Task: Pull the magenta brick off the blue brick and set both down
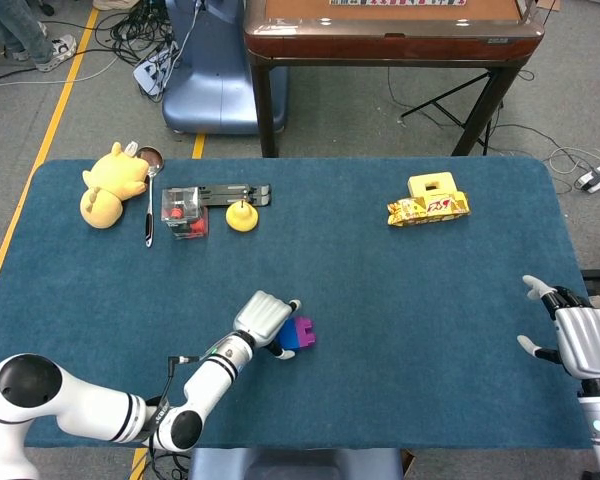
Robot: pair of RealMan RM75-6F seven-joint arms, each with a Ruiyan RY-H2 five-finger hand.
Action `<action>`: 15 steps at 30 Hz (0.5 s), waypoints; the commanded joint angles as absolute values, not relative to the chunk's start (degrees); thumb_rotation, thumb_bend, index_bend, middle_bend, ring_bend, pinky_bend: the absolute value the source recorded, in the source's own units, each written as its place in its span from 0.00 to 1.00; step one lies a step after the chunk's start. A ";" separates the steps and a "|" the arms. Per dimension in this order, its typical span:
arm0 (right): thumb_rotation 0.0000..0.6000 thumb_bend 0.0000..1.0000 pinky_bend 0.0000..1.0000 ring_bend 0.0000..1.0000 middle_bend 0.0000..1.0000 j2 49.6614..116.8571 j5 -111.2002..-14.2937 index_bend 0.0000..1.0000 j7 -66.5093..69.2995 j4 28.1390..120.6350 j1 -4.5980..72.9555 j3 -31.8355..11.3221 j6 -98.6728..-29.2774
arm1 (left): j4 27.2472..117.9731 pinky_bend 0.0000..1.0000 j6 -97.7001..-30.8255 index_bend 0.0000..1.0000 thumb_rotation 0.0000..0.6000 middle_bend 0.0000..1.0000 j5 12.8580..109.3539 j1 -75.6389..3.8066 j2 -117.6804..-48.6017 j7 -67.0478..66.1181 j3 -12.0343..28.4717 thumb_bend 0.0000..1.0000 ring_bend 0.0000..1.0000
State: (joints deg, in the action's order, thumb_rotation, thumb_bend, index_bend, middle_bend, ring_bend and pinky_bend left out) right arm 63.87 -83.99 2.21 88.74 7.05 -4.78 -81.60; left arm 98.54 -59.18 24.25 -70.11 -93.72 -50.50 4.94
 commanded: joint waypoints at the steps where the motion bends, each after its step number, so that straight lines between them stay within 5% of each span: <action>1: 1.00 0.00 0.44 0.27 0.36 63.97 -83.95 0.21 2.31 88.61 7.05 -4.76 -81.53 | 98.80 1.00 -59.49 0.23 0.57 1.00 22.57 -70.71 -93.70 -51.68 5.03 0.00 0.91; 15: 1.00 0.00 0.44 0.27 0.36 64.44 -83.90 0.21 2.70 87.93 7.14 -4.64 -81.19 | 97.84 1.00 -60.74 0.30 0.58 1.00 21.89 -71.04 -94.81 -53.29 4.43 0.00 0.91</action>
